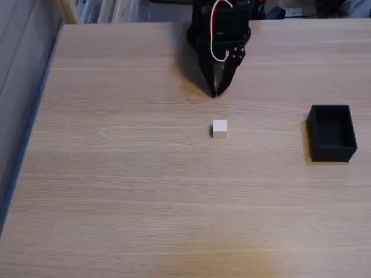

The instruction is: Pick a white block and place it in the black box.

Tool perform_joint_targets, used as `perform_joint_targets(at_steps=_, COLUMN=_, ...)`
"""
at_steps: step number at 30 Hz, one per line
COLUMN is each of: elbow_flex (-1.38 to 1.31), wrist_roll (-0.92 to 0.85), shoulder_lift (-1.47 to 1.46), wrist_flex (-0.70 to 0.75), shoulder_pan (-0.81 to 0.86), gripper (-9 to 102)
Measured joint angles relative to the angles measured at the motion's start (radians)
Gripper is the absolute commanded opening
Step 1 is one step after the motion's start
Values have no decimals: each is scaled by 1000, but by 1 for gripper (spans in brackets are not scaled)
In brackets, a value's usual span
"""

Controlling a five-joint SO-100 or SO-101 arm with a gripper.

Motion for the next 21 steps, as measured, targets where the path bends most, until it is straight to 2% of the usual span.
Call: perform_joint_targets(at_steps=21, elbow_flex=0, wrist_roll=3, shoulder_lift=9, wrist_flex=2, shoulder_pan=5, gripper=0)
